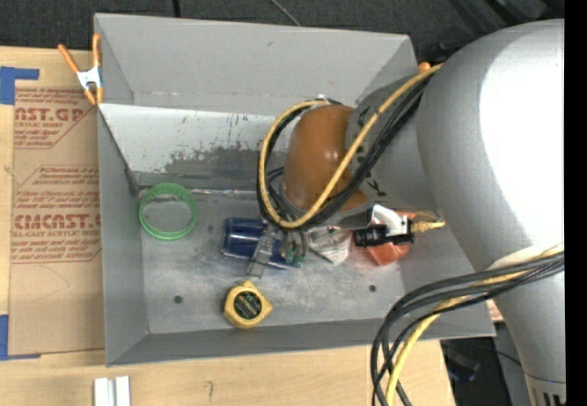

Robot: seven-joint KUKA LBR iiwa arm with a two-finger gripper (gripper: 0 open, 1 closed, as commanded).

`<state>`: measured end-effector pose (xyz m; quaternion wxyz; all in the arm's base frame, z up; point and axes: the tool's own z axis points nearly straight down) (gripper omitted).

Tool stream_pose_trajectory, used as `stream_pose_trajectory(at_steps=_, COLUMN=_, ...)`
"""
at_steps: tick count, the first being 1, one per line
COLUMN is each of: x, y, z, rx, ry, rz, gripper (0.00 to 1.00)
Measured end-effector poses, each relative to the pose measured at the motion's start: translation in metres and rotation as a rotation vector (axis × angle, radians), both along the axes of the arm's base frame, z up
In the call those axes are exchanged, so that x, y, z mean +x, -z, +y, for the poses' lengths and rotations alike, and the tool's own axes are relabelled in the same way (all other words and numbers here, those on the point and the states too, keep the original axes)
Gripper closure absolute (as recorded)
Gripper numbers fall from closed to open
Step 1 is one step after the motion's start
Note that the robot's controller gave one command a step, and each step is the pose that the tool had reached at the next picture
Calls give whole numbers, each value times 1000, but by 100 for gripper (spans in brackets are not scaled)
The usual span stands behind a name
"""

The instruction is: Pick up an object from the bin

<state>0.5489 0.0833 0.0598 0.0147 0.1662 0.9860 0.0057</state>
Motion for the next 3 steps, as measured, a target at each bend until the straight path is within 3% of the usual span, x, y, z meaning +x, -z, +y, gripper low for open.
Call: stream_pose_trajectory(at_steps=3, x=-3, y=-14, z=0, rx=-5, ry=0, rz=32, gripper=100)
